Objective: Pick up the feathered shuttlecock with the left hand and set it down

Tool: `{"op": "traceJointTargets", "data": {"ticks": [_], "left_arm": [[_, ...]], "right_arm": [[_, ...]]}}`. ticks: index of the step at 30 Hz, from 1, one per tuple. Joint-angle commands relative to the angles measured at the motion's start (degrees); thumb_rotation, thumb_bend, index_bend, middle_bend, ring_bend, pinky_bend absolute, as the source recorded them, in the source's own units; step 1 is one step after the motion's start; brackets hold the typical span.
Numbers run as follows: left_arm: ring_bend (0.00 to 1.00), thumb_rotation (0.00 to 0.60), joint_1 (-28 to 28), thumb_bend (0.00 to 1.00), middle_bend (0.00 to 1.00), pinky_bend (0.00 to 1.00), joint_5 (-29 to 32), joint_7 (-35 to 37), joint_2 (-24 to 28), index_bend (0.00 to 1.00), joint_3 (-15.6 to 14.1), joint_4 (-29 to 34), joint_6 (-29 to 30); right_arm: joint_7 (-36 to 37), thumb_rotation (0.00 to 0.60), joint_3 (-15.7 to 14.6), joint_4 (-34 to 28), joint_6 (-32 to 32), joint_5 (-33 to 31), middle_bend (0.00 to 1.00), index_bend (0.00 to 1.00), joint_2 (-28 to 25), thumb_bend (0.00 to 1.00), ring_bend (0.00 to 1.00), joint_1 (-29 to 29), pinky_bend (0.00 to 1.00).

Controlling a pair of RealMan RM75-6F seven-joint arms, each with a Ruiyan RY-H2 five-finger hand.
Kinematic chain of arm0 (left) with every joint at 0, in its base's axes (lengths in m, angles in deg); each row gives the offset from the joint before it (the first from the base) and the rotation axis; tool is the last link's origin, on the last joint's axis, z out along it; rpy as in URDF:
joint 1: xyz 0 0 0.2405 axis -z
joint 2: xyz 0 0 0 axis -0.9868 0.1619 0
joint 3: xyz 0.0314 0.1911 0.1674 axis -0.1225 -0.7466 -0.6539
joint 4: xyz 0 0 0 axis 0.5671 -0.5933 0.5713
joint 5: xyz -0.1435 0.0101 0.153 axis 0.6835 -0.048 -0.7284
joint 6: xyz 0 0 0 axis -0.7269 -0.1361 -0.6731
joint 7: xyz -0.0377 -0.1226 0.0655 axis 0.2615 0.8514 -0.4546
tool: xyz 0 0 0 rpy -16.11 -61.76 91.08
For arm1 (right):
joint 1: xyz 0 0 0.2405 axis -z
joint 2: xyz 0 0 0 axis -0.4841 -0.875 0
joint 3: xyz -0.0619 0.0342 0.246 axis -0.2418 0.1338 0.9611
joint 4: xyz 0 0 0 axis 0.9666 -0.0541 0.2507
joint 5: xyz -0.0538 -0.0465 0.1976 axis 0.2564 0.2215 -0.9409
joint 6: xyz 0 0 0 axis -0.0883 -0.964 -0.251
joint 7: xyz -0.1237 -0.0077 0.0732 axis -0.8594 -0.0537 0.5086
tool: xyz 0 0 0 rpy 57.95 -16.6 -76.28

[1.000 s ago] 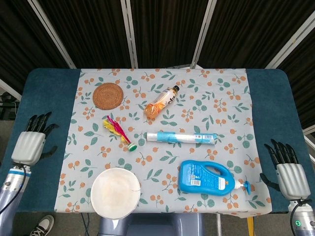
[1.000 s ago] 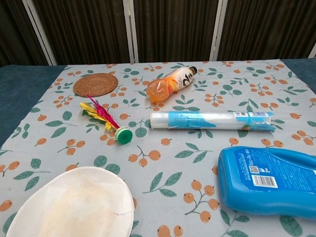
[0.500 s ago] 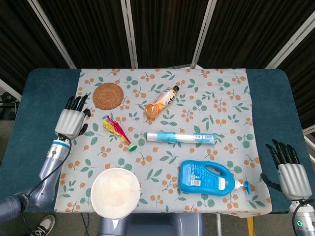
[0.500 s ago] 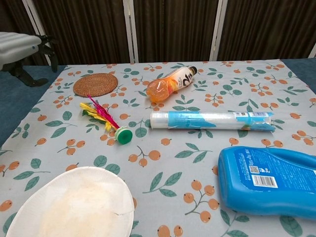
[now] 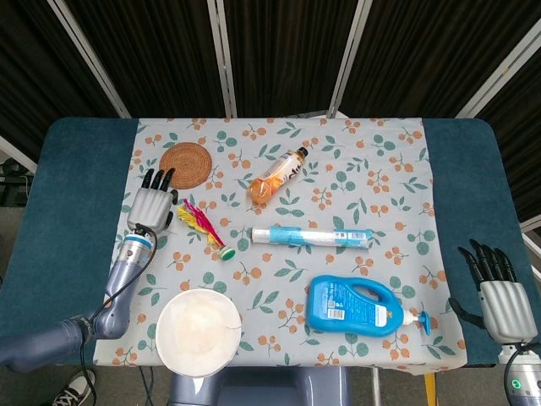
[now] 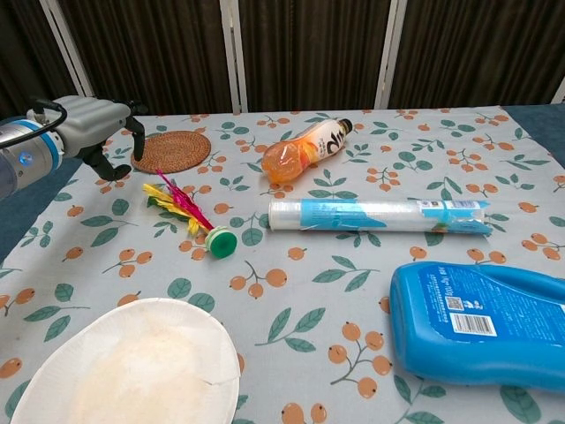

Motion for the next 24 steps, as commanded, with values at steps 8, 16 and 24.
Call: {"op": "traceJointTargets", "data": {"ticks": [8, 16, 24], "left_arm": [[0.00, 0.600, 2.7, 0.37, 0.00, 0.00, -0.5, 2.0, -5.4, 0.45, -0.6, -8.1, -0.5], [0.00, 0.600, 3.9, 0.37, 0.00, 0.00, -1.3, 3.9, -7.7, 0.46, -0.6, -12.3, -0.6], [0.00, 0.600, 5.3, 0.37, 0.00, 0.00, -1.1, 4.4, -9.8, 0.47, -0.7, -15.8, -2.2]], "right_arm": [[0.3, 0.600, 0.3, -0.2, 0.4, -0.8, 0.00, 0.10, -0.1, 0.15, 0.00, 0.0, 0.01], [0.3, 0.600, 0.3, -0.4, 0.6, -1.1, 0.00, 0.10, -0.1, 0.15, 0.00, 0.0, 0.01], [0.1, 0.600, 0.4, -0.5, 0.7, -1.2, 0.00, 0.10, 0.0, 0.15, 0.00, -0.1, 0.01]]}}
